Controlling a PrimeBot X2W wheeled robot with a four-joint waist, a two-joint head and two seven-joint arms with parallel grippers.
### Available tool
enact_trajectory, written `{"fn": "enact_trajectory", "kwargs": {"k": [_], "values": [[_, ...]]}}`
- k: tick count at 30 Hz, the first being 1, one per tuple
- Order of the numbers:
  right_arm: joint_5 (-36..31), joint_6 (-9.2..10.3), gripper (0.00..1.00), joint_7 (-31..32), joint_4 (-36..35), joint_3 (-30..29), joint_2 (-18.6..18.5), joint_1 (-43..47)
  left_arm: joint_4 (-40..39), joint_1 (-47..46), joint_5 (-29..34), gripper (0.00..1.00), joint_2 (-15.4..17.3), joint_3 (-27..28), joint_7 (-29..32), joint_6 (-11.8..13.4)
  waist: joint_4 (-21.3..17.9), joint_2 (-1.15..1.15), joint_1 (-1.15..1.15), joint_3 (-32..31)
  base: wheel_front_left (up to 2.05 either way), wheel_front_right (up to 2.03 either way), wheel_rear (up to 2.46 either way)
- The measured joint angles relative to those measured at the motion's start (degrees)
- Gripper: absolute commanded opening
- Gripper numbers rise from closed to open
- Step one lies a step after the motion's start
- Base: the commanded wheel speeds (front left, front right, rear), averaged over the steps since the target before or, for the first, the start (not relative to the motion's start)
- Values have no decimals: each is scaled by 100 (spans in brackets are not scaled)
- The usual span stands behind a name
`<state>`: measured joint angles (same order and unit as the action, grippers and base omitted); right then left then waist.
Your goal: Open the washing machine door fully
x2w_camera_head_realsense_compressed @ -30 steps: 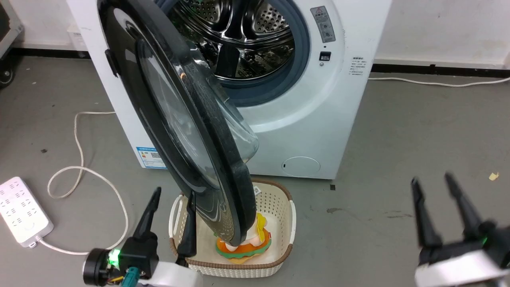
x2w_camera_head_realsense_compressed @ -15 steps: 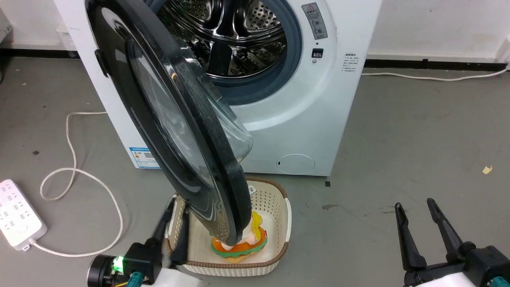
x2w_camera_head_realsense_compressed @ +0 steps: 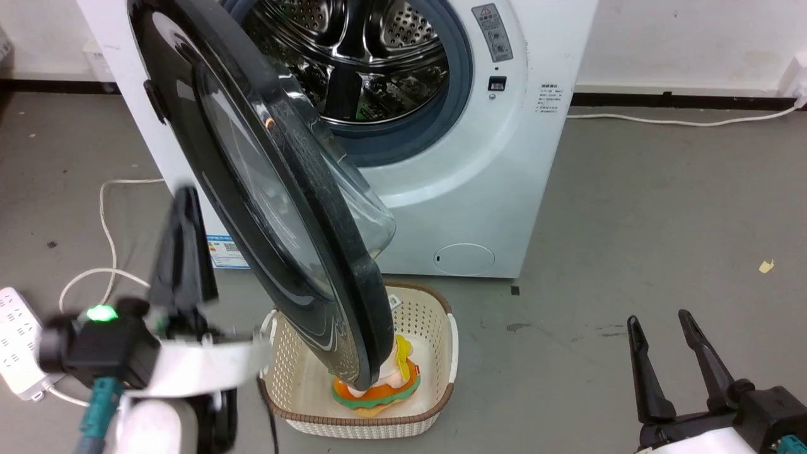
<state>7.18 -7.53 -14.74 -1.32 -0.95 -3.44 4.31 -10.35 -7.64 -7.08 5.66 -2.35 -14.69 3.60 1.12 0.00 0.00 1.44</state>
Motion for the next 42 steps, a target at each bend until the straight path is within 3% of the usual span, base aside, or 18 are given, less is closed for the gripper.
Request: {"fn": "enact_trajectory", "kwargs": {"k": [5, 10, 11, 16, 20, 31, 37, 42], "values": [[0, 0, 100, 0, -1, 11, 2, -5, -613, -646, 155, 0, 21, -159, 14, -11, -16, 0, 0, -40, 0, 0, 0], [-7, 0, 100, 0, 0, 48, 5, -6, -854, -996, 359, 0, -52, -824, 556, -135, -47, 0, 0, -32, 0, 0, 0], [-9, 0, 100, 0, 1, 54, 10, -7, -855, -994, 353, 0, -130, -1167, 788, -178, -64, 0, 0, -17, 0, 0, 0], [-9, 0, 100, 0, 0, 40, 14, -8, -662, -875, 208, 0, -205, -1801, 1174, -177, -95, 0, 0, 28, 0, 0, 0], [-8, 0, 100, -1, 9, 32, 24, -13, -70, -428, -232, 0, -269, -2394, 1555, -125, -125, 0, 0, 94, 0, 0, 0], [-7, 0, 100, 0, 12, 76, 27, -136, 1903, -492, -792, 0, -282, -2436, 1025, 60, -94, 0, 0, 321, 0, 0, 0], [0, 0, 100, 0, 30, 14, 30, -133, 2236, -576, -883, 0, -292, -2345, 699, 29, 57, 0, 0, 291, 0, 0, 0], [-15, 0, 100, 37, 32, 7, 31, -112, 2328, -333, -976, 0, -103, -2308, 555, -21, 538, 0, -1, 79, 0, 0, 0]]}}
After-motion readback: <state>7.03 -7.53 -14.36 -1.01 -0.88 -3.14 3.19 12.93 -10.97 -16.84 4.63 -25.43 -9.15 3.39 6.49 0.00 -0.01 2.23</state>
